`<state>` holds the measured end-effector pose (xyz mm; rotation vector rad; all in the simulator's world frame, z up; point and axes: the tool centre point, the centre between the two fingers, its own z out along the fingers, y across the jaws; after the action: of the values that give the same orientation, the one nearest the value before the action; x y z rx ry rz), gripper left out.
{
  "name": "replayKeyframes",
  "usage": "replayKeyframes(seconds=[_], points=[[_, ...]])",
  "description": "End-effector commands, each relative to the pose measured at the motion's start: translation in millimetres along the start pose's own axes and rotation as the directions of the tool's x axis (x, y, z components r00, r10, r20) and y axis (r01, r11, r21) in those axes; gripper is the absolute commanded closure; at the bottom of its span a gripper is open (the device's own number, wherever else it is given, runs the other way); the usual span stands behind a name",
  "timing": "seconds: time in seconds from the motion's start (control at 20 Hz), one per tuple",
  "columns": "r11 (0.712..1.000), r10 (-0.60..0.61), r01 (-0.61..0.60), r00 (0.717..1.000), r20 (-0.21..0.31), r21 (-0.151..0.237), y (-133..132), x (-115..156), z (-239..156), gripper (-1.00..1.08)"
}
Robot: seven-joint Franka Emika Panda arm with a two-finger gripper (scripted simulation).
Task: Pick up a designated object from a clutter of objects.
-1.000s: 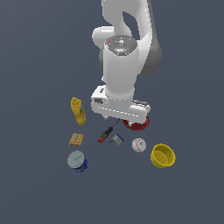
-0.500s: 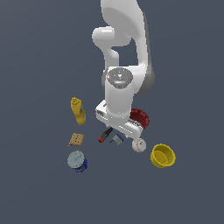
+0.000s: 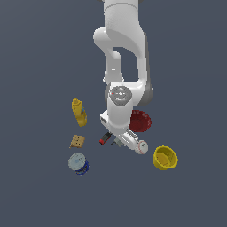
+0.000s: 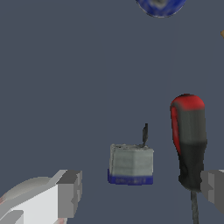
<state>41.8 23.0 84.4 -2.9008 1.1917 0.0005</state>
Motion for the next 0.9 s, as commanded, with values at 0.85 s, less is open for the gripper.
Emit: replayKeyframes(seconds=[0.85], points=[[0.997,0.075,-0.075,0.997,-0.002,-0.005,4,-2,42,-0.92]])
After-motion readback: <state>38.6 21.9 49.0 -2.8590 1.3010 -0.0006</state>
